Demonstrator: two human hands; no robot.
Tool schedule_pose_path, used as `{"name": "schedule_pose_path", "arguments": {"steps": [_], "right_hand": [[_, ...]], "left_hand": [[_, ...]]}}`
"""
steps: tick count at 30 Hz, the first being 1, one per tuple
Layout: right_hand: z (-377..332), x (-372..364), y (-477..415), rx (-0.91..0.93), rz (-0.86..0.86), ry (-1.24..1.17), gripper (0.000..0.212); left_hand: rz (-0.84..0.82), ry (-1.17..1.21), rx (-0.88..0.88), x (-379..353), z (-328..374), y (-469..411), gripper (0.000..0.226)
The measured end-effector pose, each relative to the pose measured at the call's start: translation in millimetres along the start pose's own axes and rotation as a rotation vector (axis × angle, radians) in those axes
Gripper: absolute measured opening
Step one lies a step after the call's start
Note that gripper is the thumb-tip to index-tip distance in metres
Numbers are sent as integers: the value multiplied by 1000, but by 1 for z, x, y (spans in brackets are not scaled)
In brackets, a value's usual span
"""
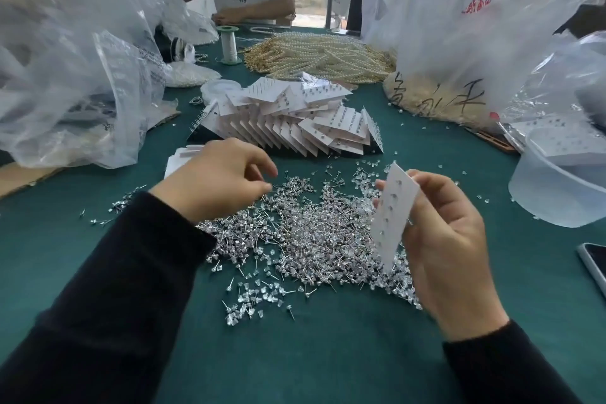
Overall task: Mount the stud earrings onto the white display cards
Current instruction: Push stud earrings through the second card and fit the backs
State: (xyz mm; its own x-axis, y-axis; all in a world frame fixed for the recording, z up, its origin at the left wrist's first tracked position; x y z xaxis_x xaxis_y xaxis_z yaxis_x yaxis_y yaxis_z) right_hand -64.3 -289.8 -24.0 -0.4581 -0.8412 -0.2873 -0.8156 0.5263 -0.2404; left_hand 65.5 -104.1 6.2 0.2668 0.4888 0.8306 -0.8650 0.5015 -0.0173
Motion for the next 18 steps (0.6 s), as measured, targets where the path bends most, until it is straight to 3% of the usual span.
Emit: {"name": "schedule_pose_path", "arguments": {"steps": [3, 6, 11, 18], "right_hand": [[20, -6, 3, -365, -87, -279, 27], [32, -14, 11, -579, -145, -385, 36], [37, -18, 15, -673, -180, -490, 56], [34, -23, 17, -691, -223, -442, 59]], "left_hand": [[-194, -100, 103, -2, -29, 4, 35], [-276, -163, 145, -12, -49, 14, 53], [-205, -223, 134, -14, -64, 20, 53], [-99, -184, 15, -21, -49, 22, 21]]}}
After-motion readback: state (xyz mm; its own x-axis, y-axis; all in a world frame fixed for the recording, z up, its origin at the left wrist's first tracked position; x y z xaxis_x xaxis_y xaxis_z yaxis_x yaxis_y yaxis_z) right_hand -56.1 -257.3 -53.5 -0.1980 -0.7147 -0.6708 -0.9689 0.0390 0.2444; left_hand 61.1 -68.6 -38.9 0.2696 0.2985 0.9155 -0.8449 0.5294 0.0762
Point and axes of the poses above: each hand's wrist, its own y-axis away from the middle knuckle, its own x-axis out of the back of the hand, z = x × y, the point moved 6 cm from there along -y, towards the middle knuckle, and after that the axes turned 4 degrees about x, right-handed, at the moved point
